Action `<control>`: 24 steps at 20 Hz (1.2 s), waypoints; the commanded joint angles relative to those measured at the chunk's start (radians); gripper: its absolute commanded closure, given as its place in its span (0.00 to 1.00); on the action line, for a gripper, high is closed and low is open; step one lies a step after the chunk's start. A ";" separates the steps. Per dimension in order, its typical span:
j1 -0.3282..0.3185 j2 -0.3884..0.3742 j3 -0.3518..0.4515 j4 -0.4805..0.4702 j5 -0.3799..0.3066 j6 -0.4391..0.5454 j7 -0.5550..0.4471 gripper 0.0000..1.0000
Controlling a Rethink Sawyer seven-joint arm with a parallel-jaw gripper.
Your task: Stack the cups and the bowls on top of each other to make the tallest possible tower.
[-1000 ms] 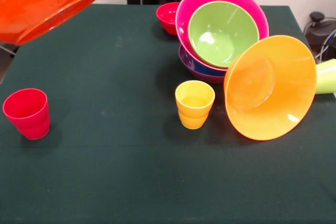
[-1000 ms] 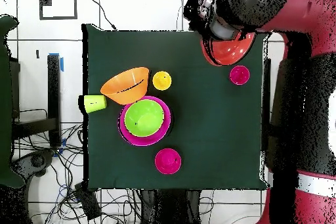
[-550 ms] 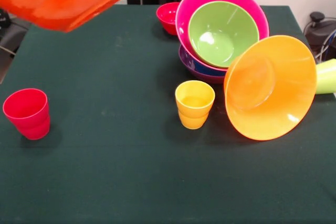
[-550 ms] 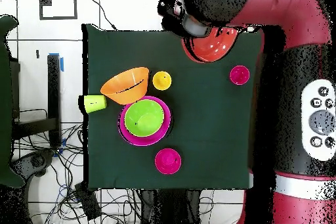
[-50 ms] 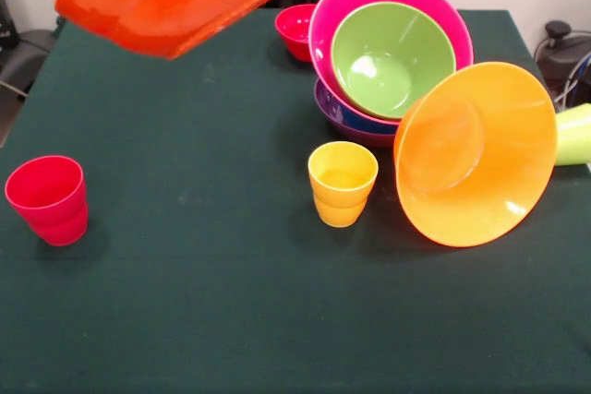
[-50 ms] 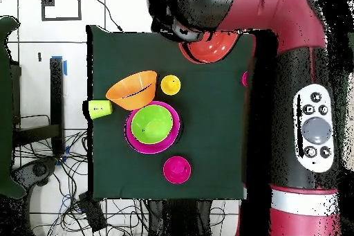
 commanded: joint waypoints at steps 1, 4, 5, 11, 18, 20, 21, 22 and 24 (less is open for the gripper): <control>0.054 0.006 -0.116 0.169 0.016 -0.112 0.277 1.00; 0.071 0.007 -0.143 0.187 0.033 -0.148 0.295 1.00; 0.077 0.007 -0.150 0.193 0.039 -0.159 0.301 1.00; 0.101 0.009 -0.187 0.230 0.066 -0.221 0.330 1.00; 0.132 -0.011 -0.235 0.265 0.097 -0.251 0.358 1.00; 0.143 -0.021 -0.249 0.275 0.106 -0.255 0.369 1.00; 0.149 -0.025 -0.256 0.282 0.110 -0.258 0.376 1.00; 0.155 -0.028 -0.265 0.286 0.117 -0.262 0.381 1.00; 0.166 -0.038 -0.281 0.307 0.127 -0.277 0.389 1.00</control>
